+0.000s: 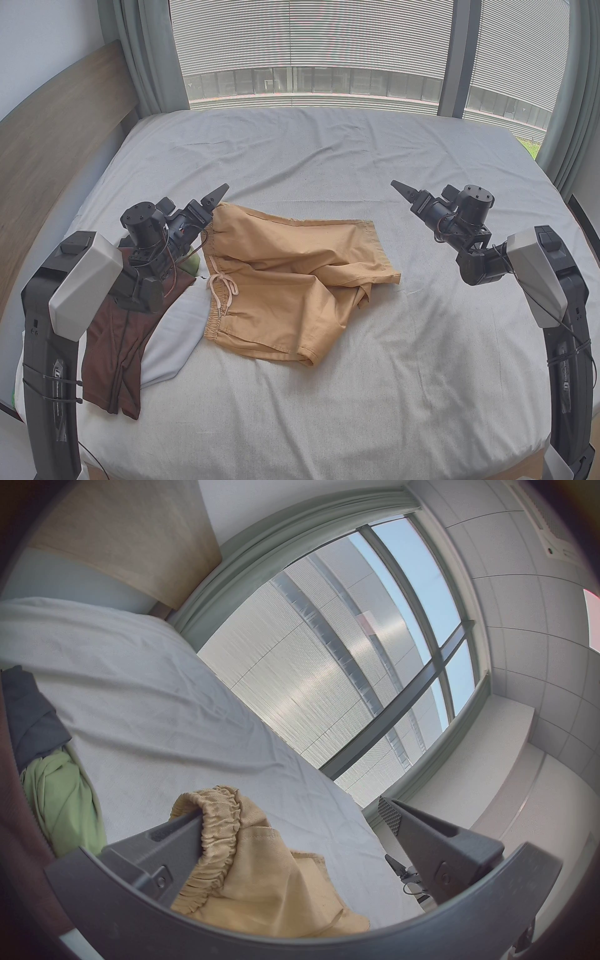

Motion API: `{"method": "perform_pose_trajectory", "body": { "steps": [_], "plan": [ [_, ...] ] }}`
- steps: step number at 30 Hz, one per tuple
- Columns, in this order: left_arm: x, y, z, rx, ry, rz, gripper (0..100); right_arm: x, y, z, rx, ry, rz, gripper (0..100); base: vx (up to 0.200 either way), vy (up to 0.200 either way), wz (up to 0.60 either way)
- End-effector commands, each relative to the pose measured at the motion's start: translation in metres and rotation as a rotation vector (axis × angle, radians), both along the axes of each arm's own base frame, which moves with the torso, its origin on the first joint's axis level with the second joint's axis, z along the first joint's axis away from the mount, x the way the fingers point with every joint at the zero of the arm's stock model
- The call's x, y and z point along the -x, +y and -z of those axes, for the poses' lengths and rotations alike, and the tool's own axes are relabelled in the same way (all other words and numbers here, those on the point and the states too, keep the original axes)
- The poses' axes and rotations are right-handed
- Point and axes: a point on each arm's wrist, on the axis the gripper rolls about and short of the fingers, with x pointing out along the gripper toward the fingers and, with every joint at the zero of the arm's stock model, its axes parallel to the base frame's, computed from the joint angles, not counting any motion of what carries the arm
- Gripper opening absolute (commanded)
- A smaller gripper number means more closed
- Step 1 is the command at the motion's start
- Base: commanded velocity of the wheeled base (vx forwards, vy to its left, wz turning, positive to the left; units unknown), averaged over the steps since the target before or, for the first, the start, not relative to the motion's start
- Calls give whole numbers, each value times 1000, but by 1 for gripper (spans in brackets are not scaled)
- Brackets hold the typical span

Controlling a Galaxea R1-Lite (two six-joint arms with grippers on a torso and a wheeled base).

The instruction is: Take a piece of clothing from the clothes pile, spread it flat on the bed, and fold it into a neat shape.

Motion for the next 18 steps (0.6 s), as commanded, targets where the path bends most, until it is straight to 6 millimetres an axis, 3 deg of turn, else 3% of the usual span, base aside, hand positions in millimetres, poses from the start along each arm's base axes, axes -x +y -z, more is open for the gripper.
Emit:
{"method": "perform_pose_trajectory", "body": {
  "steps": [1, 9, 18],
  "plan": [
    [-2, -1, -1, -2, 34, 0, 100, 5, -3, 4, 5, 28, 5, 100, 0, 0, 0],
    [0, 2, -2, -17, 128, -36, 100, 36, -6, 20, 45, 93, 6, 100, 0, 0, 0],
    [18, 8, -15, -123, 175, -103, 100, 91, -7, 55, 190, 154, -34, 100, 0, 0, 0]
  ]
}}
